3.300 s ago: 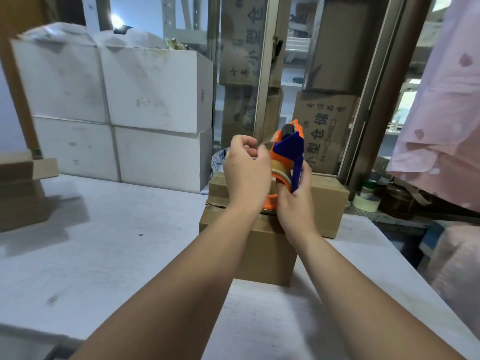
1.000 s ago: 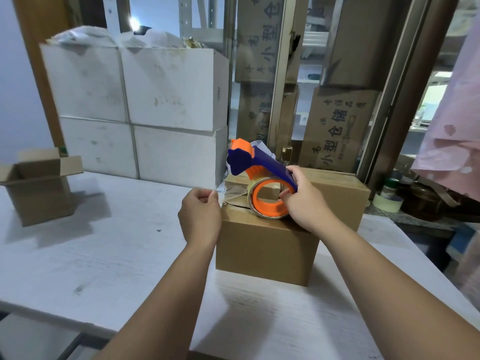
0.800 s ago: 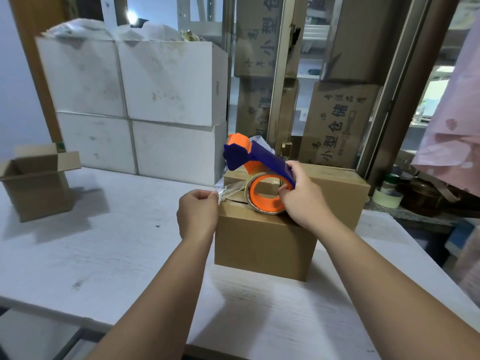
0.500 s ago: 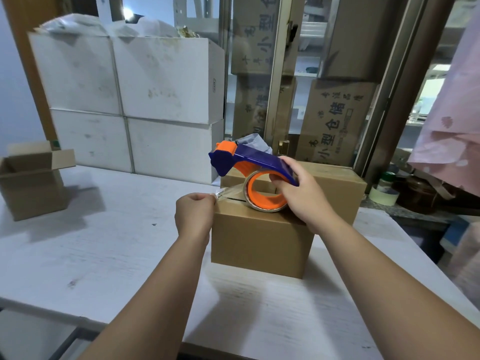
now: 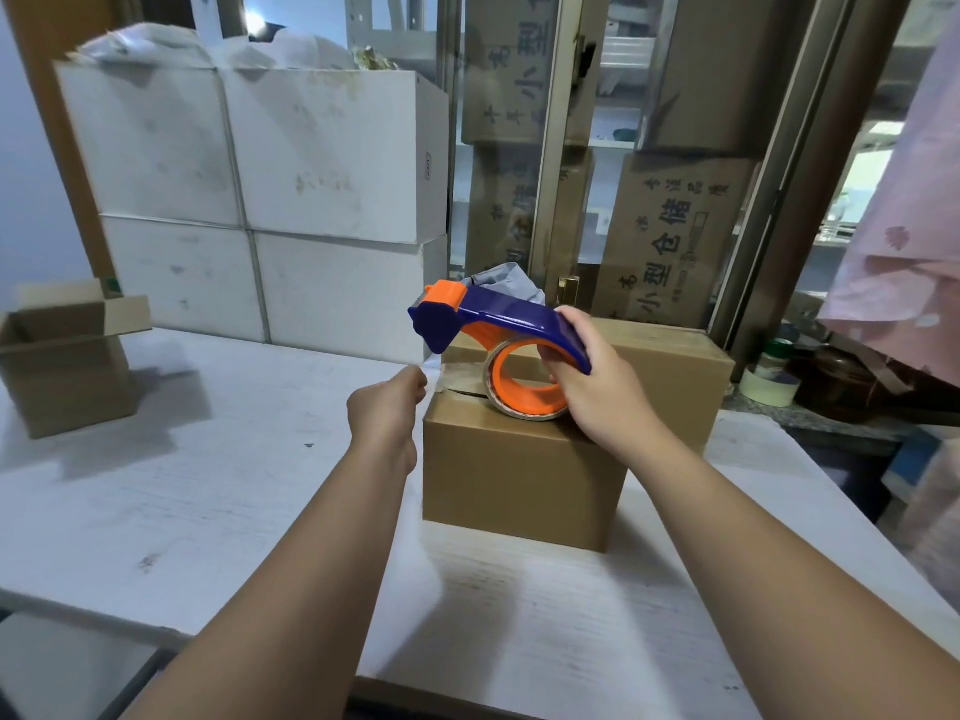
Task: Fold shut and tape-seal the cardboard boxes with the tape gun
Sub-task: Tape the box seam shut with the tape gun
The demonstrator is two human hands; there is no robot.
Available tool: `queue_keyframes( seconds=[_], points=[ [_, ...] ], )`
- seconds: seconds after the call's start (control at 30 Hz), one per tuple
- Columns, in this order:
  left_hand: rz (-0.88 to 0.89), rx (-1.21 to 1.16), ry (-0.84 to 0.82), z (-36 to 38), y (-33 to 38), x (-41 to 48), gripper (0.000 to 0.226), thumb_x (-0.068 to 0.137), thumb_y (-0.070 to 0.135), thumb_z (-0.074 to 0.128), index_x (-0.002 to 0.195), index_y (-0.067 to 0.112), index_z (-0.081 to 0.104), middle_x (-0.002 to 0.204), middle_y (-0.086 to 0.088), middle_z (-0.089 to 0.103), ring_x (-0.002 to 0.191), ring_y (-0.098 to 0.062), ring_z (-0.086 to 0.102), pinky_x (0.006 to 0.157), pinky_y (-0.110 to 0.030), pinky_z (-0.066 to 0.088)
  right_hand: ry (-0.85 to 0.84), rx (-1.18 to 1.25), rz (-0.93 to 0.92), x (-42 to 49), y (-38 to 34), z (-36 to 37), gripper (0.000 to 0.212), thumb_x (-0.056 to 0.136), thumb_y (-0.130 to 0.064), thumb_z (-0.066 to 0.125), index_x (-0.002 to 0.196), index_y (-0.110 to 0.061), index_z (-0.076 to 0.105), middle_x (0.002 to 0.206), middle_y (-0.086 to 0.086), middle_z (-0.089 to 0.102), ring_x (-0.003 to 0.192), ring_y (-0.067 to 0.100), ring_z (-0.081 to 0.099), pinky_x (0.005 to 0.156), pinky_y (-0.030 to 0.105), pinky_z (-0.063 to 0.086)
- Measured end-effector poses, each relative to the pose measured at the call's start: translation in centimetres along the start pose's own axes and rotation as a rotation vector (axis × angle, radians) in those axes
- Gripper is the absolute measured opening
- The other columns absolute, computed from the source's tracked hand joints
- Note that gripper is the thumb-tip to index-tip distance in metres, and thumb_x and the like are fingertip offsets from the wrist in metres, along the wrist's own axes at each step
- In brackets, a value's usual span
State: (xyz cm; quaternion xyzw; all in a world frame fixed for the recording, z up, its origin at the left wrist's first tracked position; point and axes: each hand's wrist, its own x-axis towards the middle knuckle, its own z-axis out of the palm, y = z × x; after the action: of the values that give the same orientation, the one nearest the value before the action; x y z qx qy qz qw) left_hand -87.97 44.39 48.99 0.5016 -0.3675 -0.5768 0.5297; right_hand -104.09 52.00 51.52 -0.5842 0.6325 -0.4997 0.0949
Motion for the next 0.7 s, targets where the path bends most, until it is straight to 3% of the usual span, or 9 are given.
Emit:
queue_keyframes(
  seconds=[0.07, 0.1, 0.17, 0.33, 0.47, 0.6, 0.63, 0.67, 0.7],
  points=[
    [-0.031, -0.031, -0.023, 0.0, 0.2, 0.2, 0.029, 0.084, 0.030, 0.068, 0.099, 0.005, 0.066, 0.086, 0.001, 0.060, 0.071, -0.012, 0.051, 0.086, -0.033, 0.044, -0.009, -0.004, -0.002, 0.1, 0.1, 0.0, 0.045, 0.097, -0.018, 0.052, 0.138, -0.032, 0.038, 0.116, -0.016, 0.046, 0.105, 0.004, 0.043, 0.087, 0.022, 0.034],
    [-0.039, -0.027, -0.031, 0.0, 0.1, 0.3, 0.035, 0.083, 0.032, 0.069, 0.105, 0.005, 0.066, 0.092, 0.000, 0.062, 0.097, -0.015, 0.058, 0.091, -0.035, 0.042, -0.013, -0.005, -0.005, 0.1, 0.1, 0.1, 0.046, 0.097, -0.018, 0.051, 0.138, -0.032, 0.037, 0.117, -0.016, 0.046, 0.106, 0.004, 0.043, 0.087, 0.022, 0.034],
    [-0.028, -0.012, -0.033, -0.2, 0.0, 0.4, 0.036, 0.085, 0.029, 0.069, 0.111, 0.004, 0.064, 0.107, -0.004, 0.064, 0.083, -0.015, 0.041, 0.087, -0.034, 0.037, -0.019, -0.004, -0.012, 0.0, 0.2, 0.1, 0.046, 0.097, -0.017, 0.051, 0.138, -0.031, 0.037, 0.117, -0.015, 0.046, 0.106, 0.004, 0.042, 0.086, 0.021, 0.033],
    [-0.007, 0.033, -0.024, -0.4, -0.1, 0.6, 0.030, 0.088, 0.023, 0.067, 0.109, 0.001, 0.063, 0.102, -0.006, 0.063, 0.085, -0.018, 0.049, 0.082, -0.032, 0.035, -0.020, -0.011, -0.023, 0.1, 0.2, 0.3, 0.045, 0.097, -0.018, 0.052, 0.138, -0.031, 0.038, 0.118, -0.013, 0.048, 0.106, 0.006, 0.044, 0.086, 0.021, 0.033],
    [-0.046, 0.077, -0.032, -0.2, -0.7, 0.6, 0.021, 0.089, 0.021, 0.065, 0.094, 0.002, 0.060, 0.089, -0.007, 0.062, 0.066, -0.013, 0.047, 0.068, -0.030, 0.037, -0.029, -0.021, -0.027, 0.1, 0.3, 0.4, 0.045, 0.096, -0.018, 0.053, 0.137, -0.032, 0.038, 0.121, -0.010, 0.051, 0.108, 0.009, 0.046, 0.085, 0.022, 0.034],
    [-0.121, 0.053, -0.036, -0.1, -1.2, 1.2, 0.020, 0.088, 0.022, 0.065, 0.095, 0.004, 0.061, 0.111, -0.003, 0.062, 0.068, -0.017, 0.051, 0.061, -0.026, 0.042, -0.013, -0.014, -0.030, 0.1, 0.4, 0.5, 0.048, 0.096, -0.016, 0.053, 0.138, -0.032, 0.038, 0.118, -0.012, 0.049, 0.107, 0.009, 0.046, 0.087, 0.023, 0.034],
    [-0.137, 0.050, -0.038, -0.1, -1.3, 1.3, 0.020, 0.087, 0.023, 0.065, 0.094, 0.005, 0.061, 0.082, -0.008, 0.064, 0.067, -0.018, 0.044, 0.058, -0.027, 0.038, -0.015, -0.017, -0.031, 0.1, 0.4, 0.5, 0.048, 0.096, -0.016, 0.053, 0.139, -0.031, 0.037, 0.117, -0.012, 0.049, 0.107, 0.008, 0.046, 0.087, 0.023, 0.034],
    [-0.151, 0.047, -0.036, -0.1, -1.3, 1.3, 0.019, 0.087, 0.023, 0.065, 0.092, 0.005, 0.059, 0.080, 0.001, 0.043, 0.071, -0.018, 0.040, 0.056, -0.028, 0.035, -0.018, -0.020, -0.032, 0.1, 0.4, 0.5, 0.049, 0.096, -0.015, 0.053, 0.139, -0.031, 0.037, 0.117, -0.012, 0.048, 0.107, 0.008, 0.045, 0.088, 0.023, 0.034],
    [-0.162, 0.044, -0.036, -0.1, -1.5, 1.4, 0.019, 0.086, 0.023, 0.065, 0.092, 0.005, 0.058, 0.081, -0.004, 0.047, 0.075, -0.019, 0.038, 0.056, -0.029, 0.034, -0.019, -0.021, -0.031, 0.1, 0.3, 0.5, 0.049, 0.096, -0.015, 0.052, 0.139, -0.031, 0.036, 0.117, -0.012, 0.047, 0.107, 0.008, 0.045, 0.088, 0.023, 0.035]
  ],
)
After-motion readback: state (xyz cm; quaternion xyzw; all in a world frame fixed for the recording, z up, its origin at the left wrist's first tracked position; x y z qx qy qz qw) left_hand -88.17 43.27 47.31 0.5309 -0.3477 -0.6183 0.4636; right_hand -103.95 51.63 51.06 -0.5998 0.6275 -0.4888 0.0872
